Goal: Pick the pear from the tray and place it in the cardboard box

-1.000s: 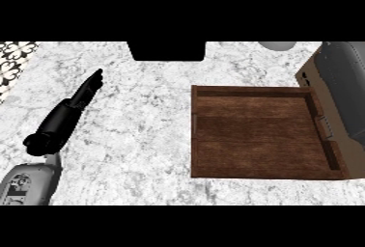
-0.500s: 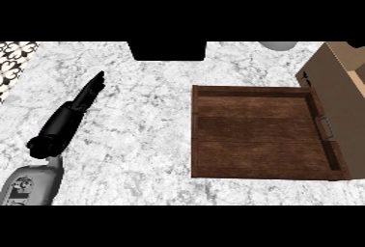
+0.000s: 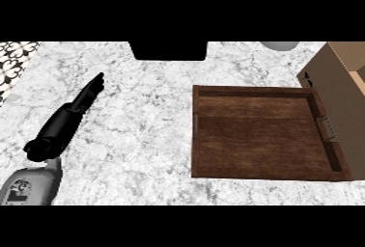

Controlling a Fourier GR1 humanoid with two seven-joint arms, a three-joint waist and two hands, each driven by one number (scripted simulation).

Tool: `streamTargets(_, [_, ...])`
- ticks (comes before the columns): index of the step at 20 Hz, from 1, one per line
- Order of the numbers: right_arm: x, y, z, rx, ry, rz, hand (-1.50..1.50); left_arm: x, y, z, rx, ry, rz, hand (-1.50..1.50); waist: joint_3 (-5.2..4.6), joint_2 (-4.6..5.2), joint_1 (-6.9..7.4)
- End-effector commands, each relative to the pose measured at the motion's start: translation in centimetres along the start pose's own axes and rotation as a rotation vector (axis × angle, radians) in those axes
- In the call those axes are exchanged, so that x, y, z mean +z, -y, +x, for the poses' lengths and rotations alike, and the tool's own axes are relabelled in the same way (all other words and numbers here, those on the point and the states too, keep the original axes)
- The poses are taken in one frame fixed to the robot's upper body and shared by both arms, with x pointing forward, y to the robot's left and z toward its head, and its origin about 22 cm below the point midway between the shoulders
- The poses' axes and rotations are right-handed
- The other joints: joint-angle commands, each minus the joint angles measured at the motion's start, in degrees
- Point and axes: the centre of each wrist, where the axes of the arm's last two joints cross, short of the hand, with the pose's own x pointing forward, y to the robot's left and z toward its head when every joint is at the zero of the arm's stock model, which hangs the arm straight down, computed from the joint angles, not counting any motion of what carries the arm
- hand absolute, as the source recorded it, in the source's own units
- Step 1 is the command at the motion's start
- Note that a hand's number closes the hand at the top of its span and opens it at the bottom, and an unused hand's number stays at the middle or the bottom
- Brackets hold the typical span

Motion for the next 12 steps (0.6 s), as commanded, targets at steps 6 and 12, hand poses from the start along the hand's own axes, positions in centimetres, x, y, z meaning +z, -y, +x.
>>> streamTargets(6, [-1.3,-0.3,-5.3,0.031,0.021,0.316,-1.5,-0.3,-0.1,0.6,-0.008,0.009,0.009,0.0,0.01,-0.09,-0.15])
streamTargets(12, [-1.3,-1.3,-7.7,-0.136,0.212,0.202,-1.5,0.0,-0.3,0.8,-0.011,-0.003,0.009,0.0,0.08,-0.17,-0.24])
